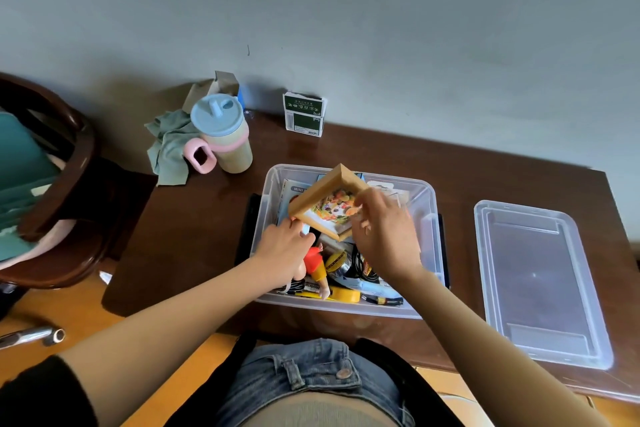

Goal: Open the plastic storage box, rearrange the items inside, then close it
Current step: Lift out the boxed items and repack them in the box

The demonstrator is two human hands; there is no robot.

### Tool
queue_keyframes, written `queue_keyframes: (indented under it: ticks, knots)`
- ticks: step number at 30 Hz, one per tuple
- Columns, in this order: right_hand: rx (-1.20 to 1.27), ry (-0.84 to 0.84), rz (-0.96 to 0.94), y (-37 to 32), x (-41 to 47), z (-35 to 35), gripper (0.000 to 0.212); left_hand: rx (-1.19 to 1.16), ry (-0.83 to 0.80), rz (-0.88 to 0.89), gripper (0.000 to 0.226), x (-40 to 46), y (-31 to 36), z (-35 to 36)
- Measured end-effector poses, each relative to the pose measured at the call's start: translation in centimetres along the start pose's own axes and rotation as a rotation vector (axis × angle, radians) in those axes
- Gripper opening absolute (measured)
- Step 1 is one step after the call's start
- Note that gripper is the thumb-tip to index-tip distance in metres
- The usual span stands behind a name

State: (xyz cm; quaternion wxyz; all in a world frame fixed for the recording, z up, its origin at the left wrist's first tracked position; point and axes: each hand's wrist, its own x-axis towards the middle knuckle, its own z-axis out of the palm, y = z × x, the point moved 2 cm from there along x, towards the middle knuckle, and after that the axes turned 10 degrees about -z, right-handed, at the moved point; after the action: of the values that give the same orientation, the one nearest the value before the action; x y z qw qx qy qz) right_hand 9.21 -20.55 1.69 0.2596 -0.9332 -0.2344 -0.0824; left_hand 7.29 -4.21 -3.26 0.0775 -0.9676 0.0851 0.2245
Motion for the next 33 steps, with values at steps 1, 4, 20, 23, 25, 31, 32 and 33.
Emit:
queue_keyframes:
  ticks: [1,4,20,23,25,31,32,33]
  knots:
    - [0.071,-0.071,-0.051,-0.2,-0.6,0.1,0.007,-0.002,-0.002,0.024,0.044,0.1,-0.3,0.0]
    - [0.122,-0.447,-0.121,-0.4,-2.3,1.3,0.012,0.095,0.044,0.087,0.046,-0.2,-1.2,0.4]
    - [-0.064,-0.789,0.048,0.0,-1.1,5.0,0.026,0.134,0.142,0.308,0.065,0.9,-1.2,1.6]
    - [-0.063,-0.715,0.111,0.8,-1.0,4.6,0.024,0.093,0.145,0.339,0.070,0.7,-1.6,1.9]
    - [-0.034,-0.645,0.150,1.5,-1.0,4.0,0.022,0.055,0.172,0.352,0.071,0.3,-1.8,2.3]
    - [0.063,-0.620,0.179,2.7,-1.6,3.0,0.022,0.001,0.221,0.329,0.071,-0.2,-2.1,2.6]
    - [0.072,-0.648,0.169,2.6,-1.7,3.0,0.022,0.019,0.202,0.315,0.072,-0.2,-1.9,2.6]
    - [0.081,-0.676,0.158,2.6,-1.9,3.1,0.022,0.036,0.175,0.299,0.072,0.0,-1.7,2.5]
